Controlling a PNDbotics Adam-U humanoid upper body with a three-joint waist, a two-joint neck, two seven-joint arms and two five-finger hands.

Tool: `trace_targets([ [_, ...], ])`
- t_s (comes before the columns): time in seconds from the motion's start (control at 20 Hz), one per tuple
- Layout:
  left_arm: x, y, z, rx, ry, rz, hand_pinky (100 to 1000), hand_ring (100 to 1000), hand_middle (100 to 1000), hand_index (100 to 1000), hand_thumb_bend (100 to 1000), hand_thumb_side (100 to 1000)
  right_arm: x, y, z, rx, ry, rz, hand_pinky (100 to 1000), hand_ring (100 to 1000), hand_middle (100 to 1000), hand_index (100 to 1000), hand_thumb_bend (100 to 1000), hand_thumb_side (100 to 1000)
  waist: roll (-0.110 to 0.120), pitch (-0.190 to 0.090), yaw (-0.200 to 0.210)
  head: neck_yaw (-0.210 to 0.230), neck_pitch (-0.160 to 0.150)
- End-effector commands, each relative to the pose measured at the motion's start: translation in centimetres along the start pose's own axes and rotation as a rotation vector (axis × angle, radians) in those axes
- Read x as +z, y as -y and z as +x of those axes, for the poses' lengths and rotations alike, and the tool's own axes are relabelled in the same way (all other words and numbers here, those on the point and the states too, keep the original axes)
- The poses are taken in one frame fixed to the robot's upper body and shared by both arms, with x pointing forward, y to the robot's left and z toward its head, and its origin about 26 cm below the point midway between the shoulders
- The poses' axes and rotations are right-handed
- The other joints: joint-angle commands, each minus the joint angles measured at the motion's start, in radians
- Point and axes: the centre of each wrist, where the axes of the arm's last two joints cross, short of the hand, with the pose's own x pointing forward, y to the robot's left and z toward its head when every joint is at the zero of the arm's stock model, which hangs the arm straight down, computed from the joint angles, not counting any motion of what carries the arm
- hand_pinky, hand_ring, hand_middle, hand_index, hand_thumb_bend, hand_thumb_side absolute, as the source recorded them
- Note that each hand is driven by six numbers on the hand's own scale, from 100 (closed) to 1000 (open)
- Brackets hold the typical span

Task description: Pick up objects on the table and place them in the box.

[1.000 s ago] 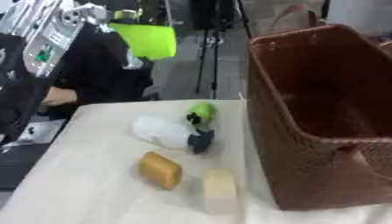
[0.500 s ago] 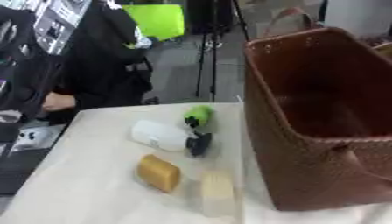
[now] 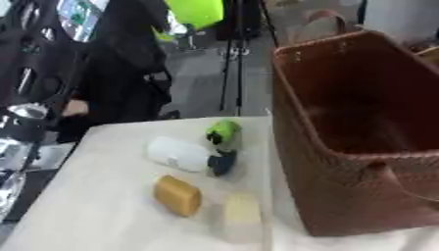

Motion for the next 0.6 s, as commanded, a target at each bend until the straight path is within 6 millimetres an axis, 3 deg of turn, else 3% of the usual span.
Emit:
trace_targets([
  [0.05,0.3,-1.5,0.2,-0.018,0.008,0.032,637,622,442,537,100,326,-1.0,0.1,0.1,-0.13,0.152,-0.156,812,752,739,615,100,882,-0.005,-0.015,-0.004,0.005,-0.01],
  [0.6,-1.2,-2.6,1.2,0.04,0.057,0.079,614,601,423,524,100,343,-1.6,-0.6,0.4,-0.156,0.179,-0.143,811,752,741,617,100,885,0.022,-0.01,-0.044,0.024,-0.033],
])
